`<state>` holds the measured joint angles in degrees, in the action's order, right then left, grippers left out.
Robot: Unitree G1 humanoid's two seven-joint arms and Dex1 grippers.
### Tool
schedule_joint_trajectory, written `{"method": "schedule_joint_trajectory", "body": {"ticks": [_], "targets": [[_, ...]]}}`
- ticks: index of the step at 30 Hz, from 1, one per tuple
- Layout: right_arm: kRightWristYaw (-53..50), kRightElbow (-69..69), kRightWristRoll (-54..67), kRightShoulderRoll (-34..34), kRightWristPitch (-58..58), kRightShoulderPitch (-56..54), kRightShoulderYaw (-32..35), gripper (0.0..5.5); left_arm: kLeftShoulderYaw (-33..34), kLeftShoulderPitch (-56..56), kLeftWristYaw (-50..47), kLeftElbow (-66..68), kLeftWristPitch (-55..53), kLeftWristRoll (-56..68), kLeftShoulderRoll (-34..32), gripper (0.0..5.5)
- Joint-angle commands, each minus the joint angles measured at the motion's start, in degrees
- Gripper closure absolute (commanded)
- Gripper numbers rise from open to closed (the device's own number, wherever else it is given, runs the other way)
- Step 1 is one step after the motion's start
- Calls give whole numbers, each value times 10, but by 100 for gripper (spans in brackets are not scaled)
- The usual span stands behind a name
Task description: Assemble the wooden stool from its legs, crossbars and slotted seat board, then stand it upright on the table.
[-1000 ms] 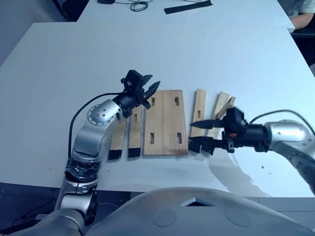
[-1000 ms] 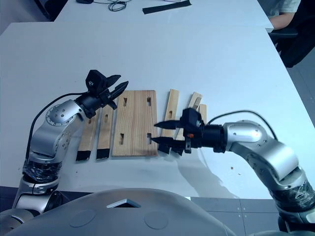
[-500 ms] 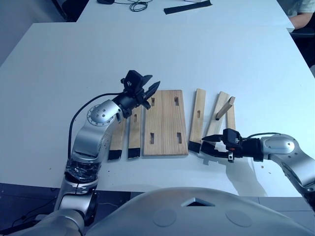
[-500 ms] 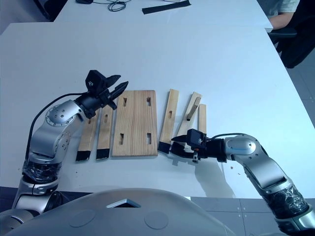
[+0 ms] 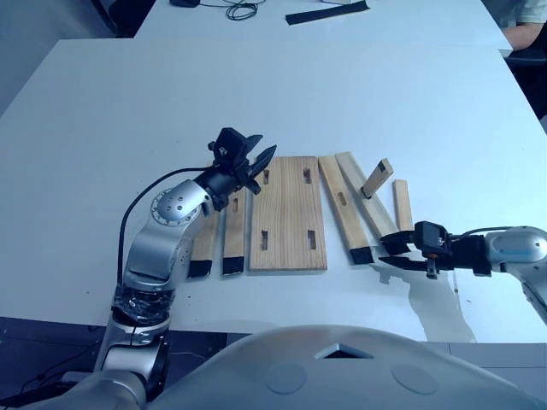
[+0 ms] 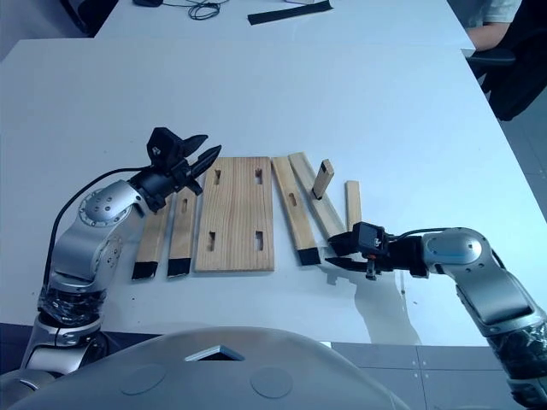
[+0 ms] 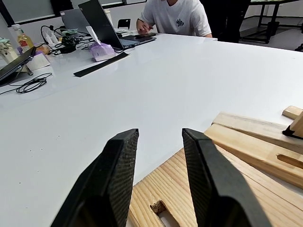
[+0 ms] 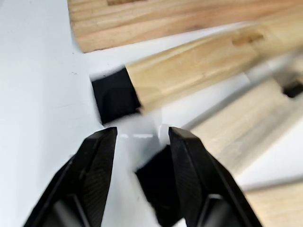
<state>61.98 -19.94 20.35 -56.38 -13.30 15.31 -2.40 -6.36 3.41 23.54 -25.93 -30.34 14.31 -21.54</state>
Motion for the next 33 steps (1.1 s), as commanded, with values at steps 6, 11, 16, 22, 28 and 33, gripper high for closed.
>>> {"method": "schedule_joint_trajectory", "body": {"ticks": [6, 11, 16, 22, 28, 33], "targets": [[-280, -227, 41, 112, -255, 42, 107, 278, 12, -42, -31, -33, 0, -15, 11, 380], [-350, -274, 16, 151, -322, 66, 23, 258, 11, -44, -39, -36, 0, -17, 15, 380], [-387, -250, -9, 181, -327, 49, 4, 258, 14, -32, -36, -29, -2, -16, 14, 380], [-399, -239, -16, 199, -321, 39, 13, 258, 14, -32, -34, -30, 0, -17, 16, 380], [-405, -186, -56, 209, -286, 60, -15, 258, 14, -30, -32, -29, -1, -17, 16, 380], [-406, -119, -87, 226, -241, 72, -36, 258, 14, -27, -27, -27, -3, -16, 15, 380]]}}
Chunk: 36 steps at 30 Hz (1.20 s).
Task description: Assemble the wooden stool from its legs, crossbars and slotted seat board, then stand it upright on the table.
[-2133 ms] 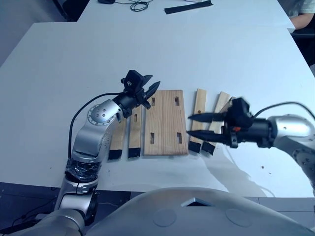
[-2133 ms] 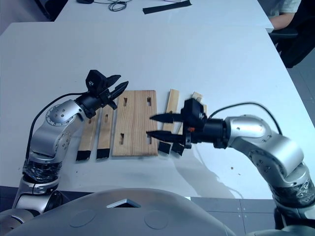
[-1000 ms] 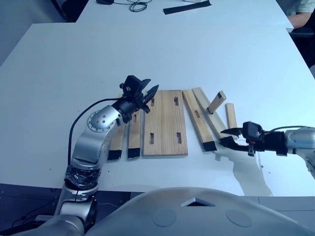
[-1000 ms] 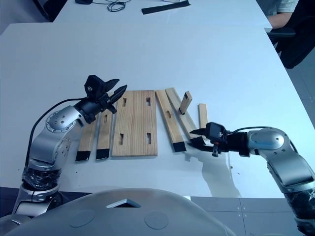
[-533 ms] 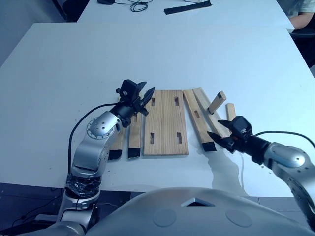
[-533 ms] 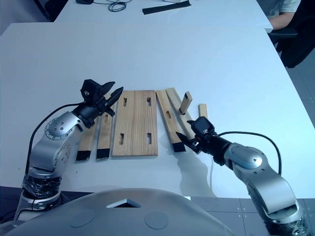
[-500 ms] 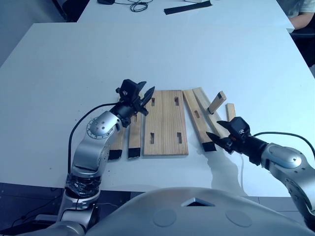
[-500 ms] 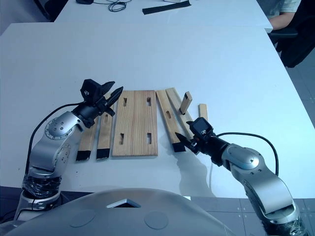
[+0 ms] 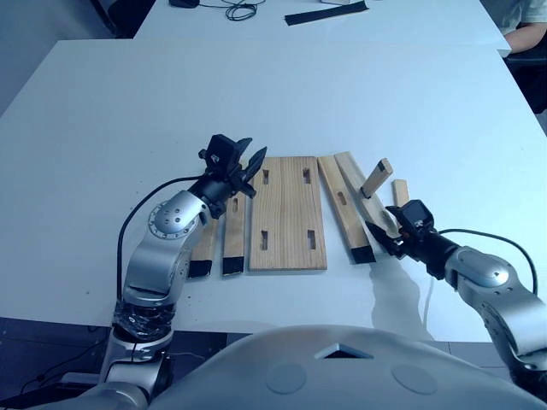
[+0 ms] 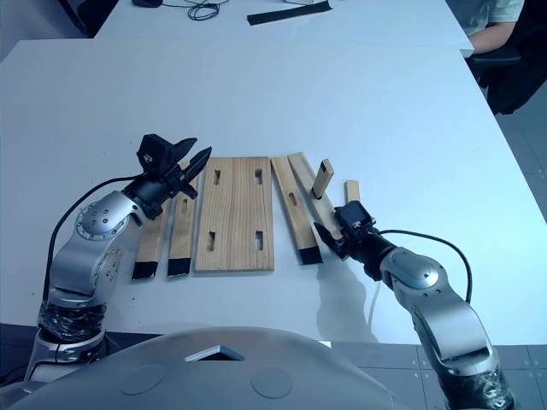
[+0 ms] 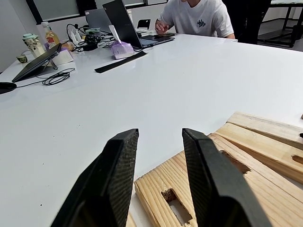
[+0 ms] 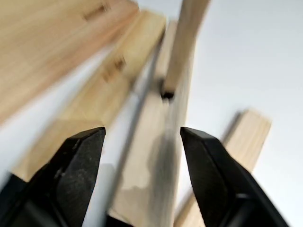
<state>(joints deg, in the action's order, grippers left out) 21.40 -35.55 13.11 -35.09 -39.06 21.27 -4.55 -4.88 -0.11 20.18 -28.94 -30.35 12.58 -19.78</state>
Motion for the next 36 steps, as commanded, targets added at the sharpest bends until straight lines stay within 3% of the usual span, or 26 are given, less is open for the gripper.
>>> {"method": "schedule_joint_trajectory", "body": {"ticks": [1, 13, 24, 36], "targets": [[0, 42, -18, 17, 23, 16, -16, 258, 0, 9, 8, 2, -4, 2, -4, 380], [-5, 63, -27, 39, 41, 22, -6, 258, 1, 18, 15, 7, -7, 0, -5, 380], [-38, 45, -35, 63, -16, -9, 0, 258, -1, 19, 13, 9, -8, -2, -3, 380], [-43, 65, -57, 61, -20, -28, 5, 440, 7, 33, 10, 21, -6, 1, 2, 380]]}}
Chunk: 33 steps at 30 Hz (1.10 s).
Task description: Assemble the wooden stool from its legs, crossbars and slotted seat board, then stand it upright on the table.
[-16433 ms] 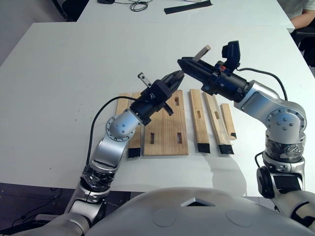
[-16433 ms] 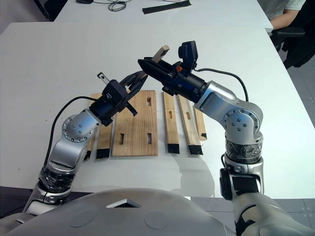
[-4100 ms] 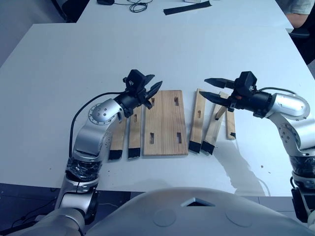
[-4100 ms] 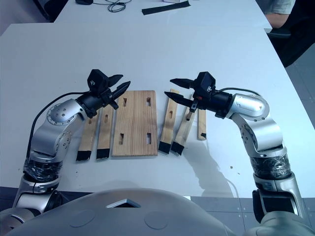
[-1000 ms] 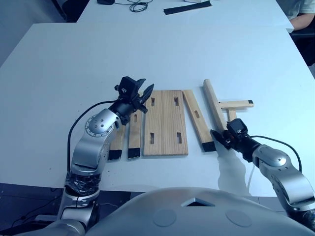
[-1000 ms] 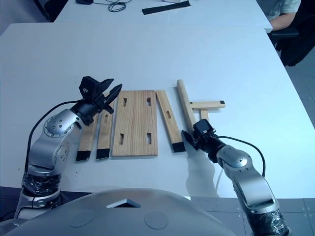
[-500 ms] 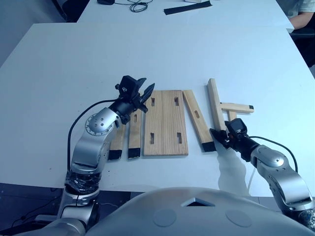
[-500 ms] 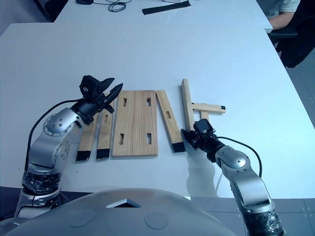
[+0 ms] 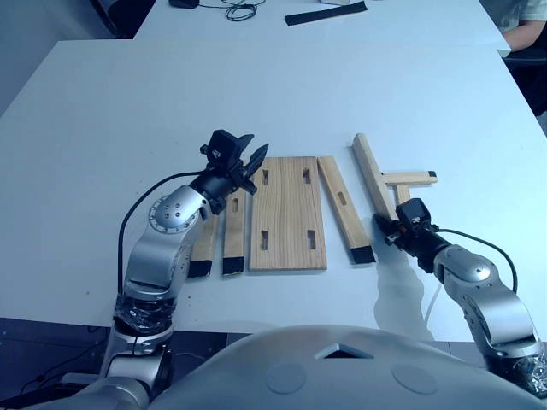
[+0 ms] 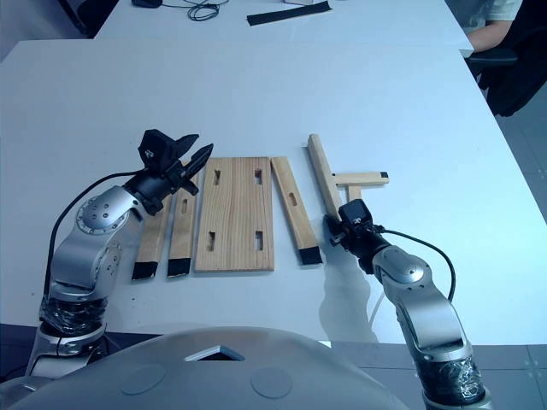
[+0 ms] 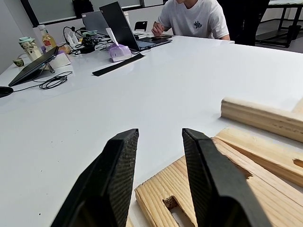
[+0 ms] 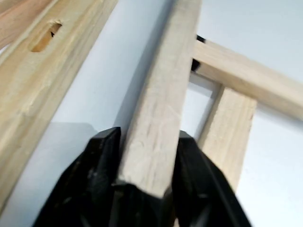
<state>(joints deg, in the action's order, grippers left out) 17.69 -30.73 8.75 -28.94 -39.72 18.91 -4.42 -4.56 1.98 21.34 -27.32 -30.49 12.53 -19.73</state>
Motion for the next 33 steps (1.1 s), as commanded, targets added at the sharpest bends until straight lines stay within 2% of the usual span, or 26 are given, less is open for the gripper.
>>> {"method": "schedule_joint_trajectory", "body": {"ticks": [1, 6, 10, 14, 17, 22, 25, 29, 33], "targets": [[-9, 21, -15, 2, -13, -8, 6, 445, 4, 13, -2, 5, -4, 2, 3, 380], [-13, 23, -20, 11, 6, -24, 4, 445, 12, 21, -5, 15, -4, 4, 7, 380], [-9, 10, -23, 23, 48, -43, 3, 445, 44, 35, -8, 26, -28, 34, 18, 380], [-10, 3, -16, 48, 108, -82, 18, 445, 120, 76, 2, 36, -152, 184, 51, 380], [-5, 5, -17, 62, 172, -131, 23, 445, 172, 101, 46, 44, -251, 342, 47, 380], [14, -5, -24, 68, 241, -191, 13, 445, 194, 129, 79, 59, -321, 492, 36, 380], [26, -3, -37, 61, 267, -204, 5, 445, 200, 150, 68, 57, -324, 552, 41, 331], [44, -22, -46, 55, 290, -209, -12, 445, 204, 178, 6, 83, -315, 587, 60, 270], [53, -38, -63, 55, 316, -208, -27, 445, 208, 194, -35, 100, -309, 648, 73, 267]]}}
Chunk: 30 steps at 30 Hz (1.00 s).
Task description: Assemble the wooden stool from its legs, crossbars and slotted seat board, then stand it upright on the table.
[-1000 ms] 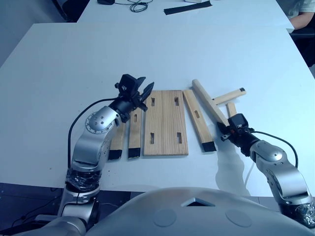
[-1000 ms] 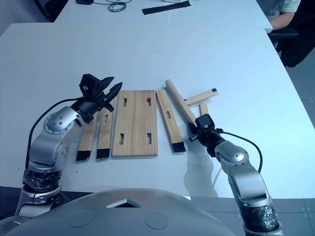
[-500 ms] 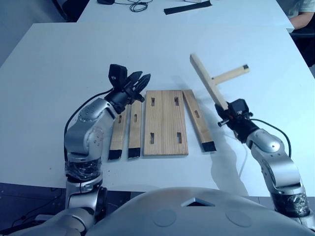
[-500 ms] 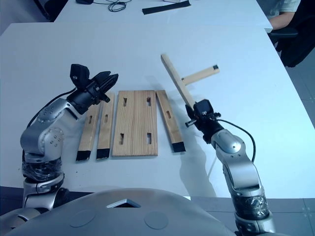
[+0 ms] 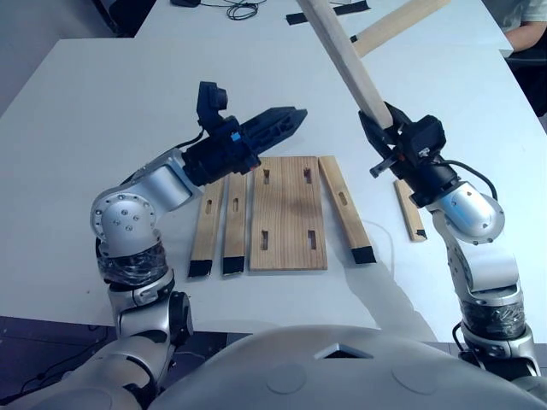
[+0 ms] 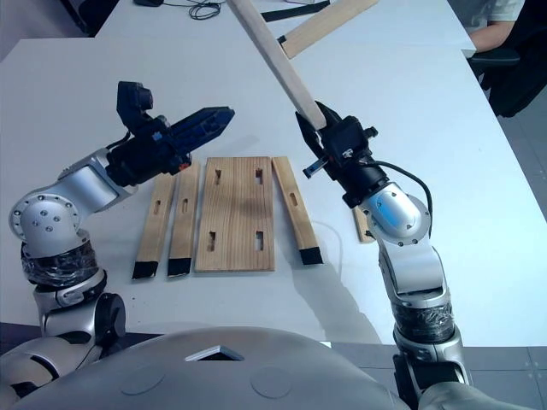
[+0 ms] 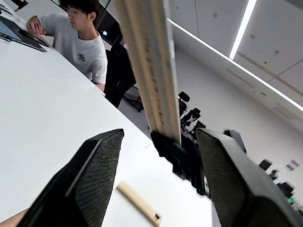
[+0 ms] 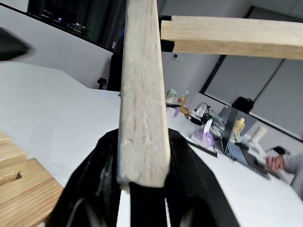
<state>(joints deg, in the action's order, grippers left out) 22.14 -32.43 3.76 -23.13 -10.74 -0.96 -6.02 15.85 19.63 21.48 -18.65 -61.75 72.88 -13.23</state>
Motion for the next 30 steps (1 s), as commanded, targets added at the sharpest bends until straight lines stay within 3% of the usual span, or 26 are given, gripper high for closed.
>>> {"method": "schedule_joint_trajectory", "body": {"ticks": [1, 18, 28, 30], "targets": [[8, -24, -15, -1, 29, -11, -13, 445, 1, 20, -44, 15, 5, 52, 9, 267], [27, -12, -56, -10, 98, -1, -33, 445, -28, 29, -105, 0, 42, 162, -19, 267], [35, -4, -56, -17, 115, 4, -28, 445, -37, 30, -99, 2, 72, 162, -42, 126], [36, -3, -57, -19, 118, 6, -28, 445, -37, 32, -95, 3, 73, 170, -46, 123]]}}
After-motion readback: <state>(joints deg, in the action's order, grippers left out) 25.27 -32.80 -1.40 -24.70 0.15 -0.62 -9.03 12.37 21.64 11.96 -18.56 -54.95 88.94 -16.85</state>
